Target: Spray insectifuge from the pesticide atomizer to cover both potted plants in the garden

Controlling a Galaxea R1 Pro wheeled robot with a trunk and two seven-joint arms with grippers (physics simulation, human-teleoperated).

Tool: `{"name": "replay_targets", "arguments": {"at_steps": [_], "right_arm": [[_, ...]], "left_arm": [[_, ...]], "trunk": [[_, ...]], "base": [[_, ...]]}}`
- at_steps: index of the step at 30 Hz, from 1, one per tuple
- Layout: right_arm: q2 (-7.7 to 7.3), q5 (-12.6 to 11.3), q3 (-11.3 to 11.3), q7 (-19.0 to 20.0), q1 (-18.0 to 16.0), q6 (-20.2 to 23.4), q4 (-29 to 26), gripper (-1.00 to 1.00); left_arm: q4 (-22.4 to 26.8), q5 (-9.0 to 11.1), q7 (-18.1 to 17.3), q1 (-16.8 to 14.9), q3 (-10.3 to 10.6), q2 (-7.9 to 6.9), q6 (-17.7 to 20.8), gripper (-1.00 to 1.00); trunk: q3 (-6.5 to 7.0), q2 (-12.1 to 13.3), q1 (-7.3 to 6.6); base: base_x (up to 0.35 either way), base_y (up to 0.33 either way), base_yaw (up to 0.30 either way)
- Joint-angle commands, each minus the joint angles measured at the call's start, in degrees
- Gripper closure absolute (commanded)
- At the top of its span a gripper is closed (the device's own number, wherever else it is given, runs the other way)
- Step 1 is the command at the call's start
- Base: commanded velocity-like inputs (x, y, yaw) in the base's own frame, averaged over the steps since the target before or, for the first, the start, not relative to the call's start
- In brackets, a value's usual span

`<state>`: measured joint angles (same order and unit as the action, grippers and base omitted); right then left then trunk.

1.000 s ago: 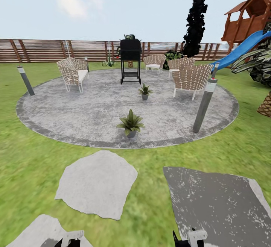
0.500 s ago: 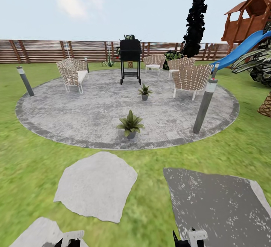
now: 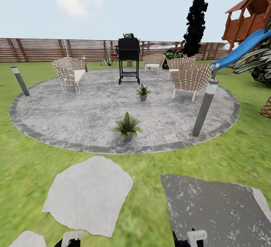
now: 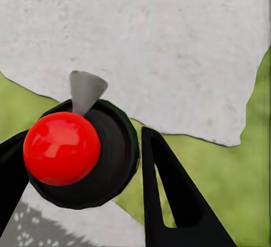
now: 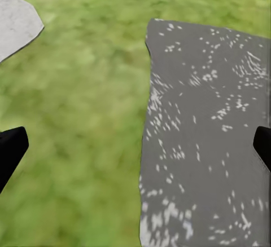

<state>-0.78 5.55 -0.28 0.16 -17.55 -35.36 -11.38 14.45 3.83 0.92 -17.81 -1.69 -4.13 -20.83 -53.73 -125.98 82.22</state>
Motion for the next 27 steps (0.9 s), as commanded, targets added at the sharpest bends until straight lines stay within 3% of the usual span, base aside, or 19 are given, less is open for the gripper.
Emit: {"name": "replay_targets", "arguments": {"at_steps": [1,21,27], "right_arm": [[-0.01,0.3,-0.1,0.0,0.0,-0.1,0.0,-1.0],[0.08,0.3,0.0,-0.1,0.0,-0.1,0.0,-1.0],[0.08,0.3,-0.1,-0.1,0.0,-0.1,0.5,-1.0]], "left_arm": [[0.0,0.4,0.0,0.0,0.0,0.0,-0.2,1.0],[0.0,0.5,0.0,0.0,-0.1,-0.17,-0.3,1.0],[-0.5,0.8,0.0,0.1,-0.1,-1.38,-0.3,1.0]], "trunk": [[-0.05,0.0,0.01],[-0.05,0.0,0.01],[-0.05,0.0,0.01]], "base": [[0.222,-0.142,0.0],[0.266,-0.109,0.0],[0.292,-0.076,0.0]]}}
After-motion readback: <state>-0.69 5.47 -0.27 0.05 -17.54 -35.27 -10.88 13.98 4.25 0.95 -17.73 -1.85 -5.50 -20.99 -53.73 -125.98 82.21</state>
